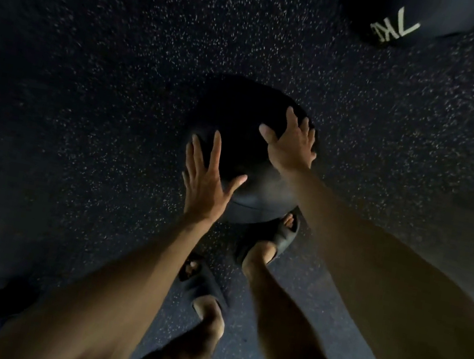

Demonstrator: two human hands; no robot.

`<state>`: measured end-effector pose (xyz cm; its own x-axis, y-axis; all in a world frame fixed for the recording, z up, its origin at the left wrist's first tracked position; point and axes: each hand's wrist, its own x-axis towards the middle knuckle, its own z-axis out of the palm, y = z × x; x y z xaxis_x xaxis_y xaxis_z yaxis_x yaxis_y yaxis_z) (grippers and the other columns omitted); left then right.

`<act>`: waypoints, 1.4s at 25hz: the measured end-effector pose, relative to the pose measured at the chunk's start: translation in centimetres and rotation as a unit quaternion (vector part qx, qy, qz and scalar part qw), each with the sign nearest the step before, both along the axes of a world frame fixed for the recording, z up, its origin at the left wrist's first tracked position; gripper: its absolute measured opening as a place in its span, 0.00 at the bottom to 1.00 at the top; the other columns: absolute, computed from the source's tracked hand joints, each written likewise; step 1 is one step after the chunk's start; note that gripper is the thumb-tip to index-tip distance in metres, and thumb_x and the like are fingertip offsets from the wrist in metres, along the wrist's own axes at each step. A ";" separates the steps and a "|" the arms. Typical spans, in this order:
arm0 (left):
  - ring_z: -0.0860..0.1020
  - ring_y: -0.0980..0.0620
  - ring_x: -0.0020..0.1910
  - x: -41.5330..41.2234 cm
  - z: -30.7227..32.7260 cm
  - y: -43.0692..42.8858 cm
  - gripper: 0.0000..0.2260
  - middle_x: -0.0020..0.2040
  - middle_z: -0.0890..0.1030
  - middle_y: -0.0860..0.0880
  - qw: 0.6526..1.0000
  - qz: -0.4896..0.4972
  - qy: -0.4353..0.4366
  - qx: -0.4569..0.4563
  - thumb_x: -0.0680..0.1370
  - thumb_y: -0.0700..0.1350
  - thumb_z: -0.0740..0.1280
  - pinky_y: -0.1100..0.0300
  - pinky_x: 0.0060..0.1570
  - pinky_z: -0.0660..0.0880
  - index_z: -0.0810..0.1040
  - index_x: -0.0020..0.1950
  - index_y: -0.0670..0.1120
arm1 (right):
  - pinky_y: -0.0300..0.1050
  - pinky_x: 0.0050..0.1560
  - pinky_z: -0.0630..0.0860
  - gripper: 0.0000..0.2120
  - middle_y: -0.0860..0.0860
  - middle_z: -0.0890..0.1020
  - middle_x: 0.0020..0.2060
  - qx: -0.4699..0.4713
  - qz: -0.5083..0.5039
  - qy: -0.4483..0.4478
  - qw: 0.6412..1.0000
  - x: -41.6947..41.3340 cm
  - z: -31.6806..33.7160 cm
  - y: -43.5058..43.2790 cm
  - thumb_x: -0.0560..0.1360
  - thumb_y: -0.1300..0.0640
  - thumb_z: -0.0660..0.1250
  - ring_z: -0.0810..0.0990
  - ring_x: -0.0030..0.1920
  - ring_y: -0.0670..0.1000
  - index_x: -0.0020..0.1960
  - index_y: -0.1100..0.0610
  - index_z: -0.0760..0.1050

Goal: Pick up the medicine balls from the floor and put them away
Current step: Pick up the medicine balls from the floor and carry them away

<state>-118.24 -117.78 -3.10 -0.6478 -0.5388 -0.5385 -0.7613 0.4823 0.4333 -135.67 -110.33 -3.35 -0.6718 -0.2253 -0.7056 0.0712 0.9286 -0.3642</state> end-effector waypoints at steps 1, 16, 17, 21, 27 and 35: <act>0.45 0.36 0.80 -2.5 0.0 -1.1 0.44 0.82 0.43 0.40 1.000 0.001 -0.020 -0.003 0.74 0.70 0.63 0.30 0.71 0.58 0.44 0.82 0.55 | 0.69 0.75 0.55 0.35 0.56 0.54 0.80 -0.023 -0.010 0.017 1.000 -1.6 -0.1 -0.3 0.80 0.39 0.60 0.51 0.80 0.61 0.81 0.49 0.52; 0.60 0.41 0.78 -28.2 -1.5 -12.5 0.24 0.77 0.64 0.42 1.000 0.007 -0.016 -0.017 0.83 0.58 0.56 0.34 0.73 0.58 0.66 0.77 0.50 | 0.72 0.75 0.46 0.40 0.56 0.40 0.81 -0.014 0.014 0.046 0.999 -11.1 1.5 -4.2 0.78 0.34 0.58 0.37 0.80 0.60 0.81 0.43 0.40; 0.60 0.40 0.78 -27.7 -1.3 -13.0 0.24 0.78 0.64 0.41 0.999 -0.012 0.010 -0.030 0.83 0.58 0.55 0.37 0.74 0.59 0.66 0.77 0.49 | 0.71 0.75 0.45 0.39 0.55 0.42 0.81 -0.011 0.005 0.034 0.999 -13.4 1.5 -5.2 0.78 0.33 0.57 0.38 0.80 0.59 0.81 0.42 0.42; 0.54 0.40 0.80 -26.4 -0.3 -13.3 0.32 0.81 0.56 0.39 0.993 -0.075 0.062 -0.062 0.81 0.64 0.56 0.36 0.76 0.54 0.59 0.81 0.50 | 0.71 0.75 0.45 0.36 0.56 0.47 0.81 0.017 -0.035 0.001 0.999 -22.6 0.6 -10.3 0.79 0.34 0.56 0.42 0.80 0.60 0.82 0.45 0.49; 0.46 0.42 0.81 -31.7 -1.8 -14.8 0.40 0.82 0.48 0.42 0.986 -0.131 0.068 -0.081 0.76 0.72 0.58 0.27 0.72 0.49 0.51 0.82 0.55 | 0.64 0.73 0.61 0.26 0.60 0.73 0.69 -0.006 -0.061 0.077 0.995 -31.9 -3.8 -13.9 0.81 0.39 0.55 0.68 0.72 0.62 0.72 0.53 0.69; 0.62 0.41 0.75 -46.4 -1.7 -18.6 0.30 0.76 0.64 0.41 0.992 0.008 -0.008 -0.124 0.79 0.66 0.57 0.40 0.70 0.60 0.65 0.77 0.53 | 0.60 0.77 0.53 0.26 0.59 0.63 0.77 -0.032 0.042 0.234 0.971 -32.4 -1.7 -14.1 0.82 0.43 0.53 0.58 0.78 0.60 0.77 0.52 0.64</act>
<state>-164.59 -136.38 -4.81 -0.6308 -0.6657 -0.3987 -0.7754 0.5603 0.2911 -168.11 -124.47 -5.10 -0.8930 -0.3254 -0.3110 -0.1899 0.8988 -0.3950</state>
